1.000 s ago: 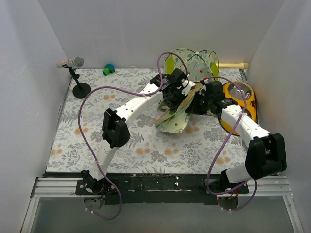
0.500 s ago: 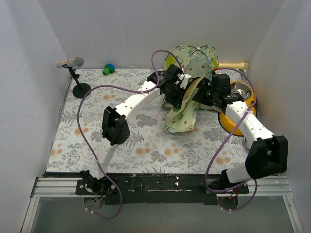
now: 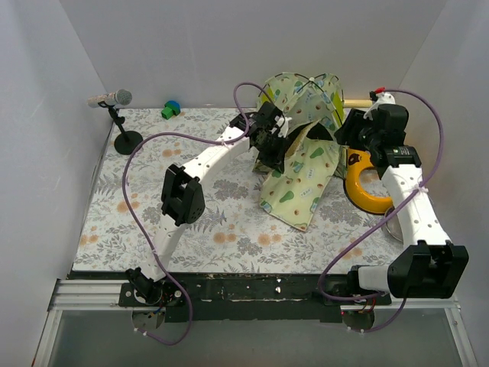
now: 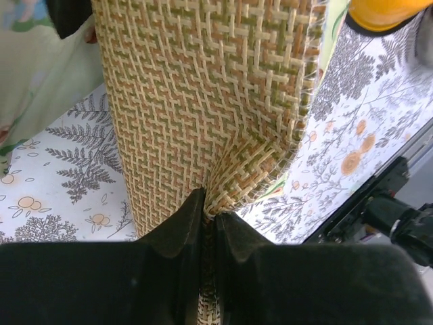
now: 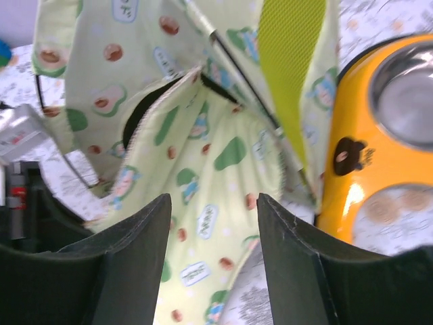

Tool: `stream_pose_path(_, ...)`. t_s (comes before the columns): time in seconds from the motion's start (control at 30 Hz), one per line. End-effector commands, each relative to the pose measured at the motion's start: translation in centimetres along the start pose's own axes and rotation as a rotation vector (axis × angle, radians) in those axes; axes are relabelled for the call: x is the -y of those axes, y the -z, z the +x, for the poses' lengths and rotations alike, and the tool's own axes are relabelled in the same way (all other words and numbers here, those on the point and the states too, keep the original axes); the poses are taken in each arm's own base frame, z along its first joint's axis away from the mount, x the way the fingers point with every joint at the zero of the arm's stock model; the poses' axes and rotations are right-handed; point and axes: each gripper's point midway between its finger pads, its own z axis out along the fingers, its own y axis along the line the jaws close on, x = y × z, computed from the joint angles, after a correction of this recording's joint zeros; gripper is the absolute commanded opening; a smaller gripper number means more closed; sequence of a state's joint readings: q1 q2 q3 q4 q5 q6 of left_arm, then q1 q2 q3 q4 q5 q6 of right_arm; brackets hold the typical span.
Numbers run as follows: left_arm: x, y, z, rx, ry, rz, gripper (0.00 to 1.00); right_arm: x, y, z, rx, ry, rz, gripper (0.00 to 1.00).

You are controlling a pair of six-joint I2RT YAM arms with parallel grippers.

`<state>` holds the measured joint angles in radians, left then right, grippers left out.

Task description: Set up the pet tent

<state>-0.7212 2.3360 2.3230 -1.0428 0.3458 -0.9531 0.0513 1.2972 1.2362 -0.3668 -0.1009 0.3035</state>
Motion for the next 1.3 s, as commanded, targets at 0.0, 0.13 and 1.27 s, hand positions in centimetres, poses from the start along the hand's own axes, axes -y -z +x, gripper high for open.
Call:
stream_pose_path(0.0,-0.5,-0.2,-1.2,0.025,0.039,0.051,0.03,2.6,-0.9,-2.8,0.095,0.183,0.053,0.62)
stream_pose_path(0.13,-1.6,-1.1,-0.4,-0.009,0.022,-0.011,0.0,4.6,-3.5,-0.9,-0.015,0.106,0.06,0.62)
stream_pose_path(1.27,4.3,0.8,5.3,-0.142,-0.193,0.039,0.0,-3.3,-7.5,12.7,-0.366,-0.473,-0.235,0.01)
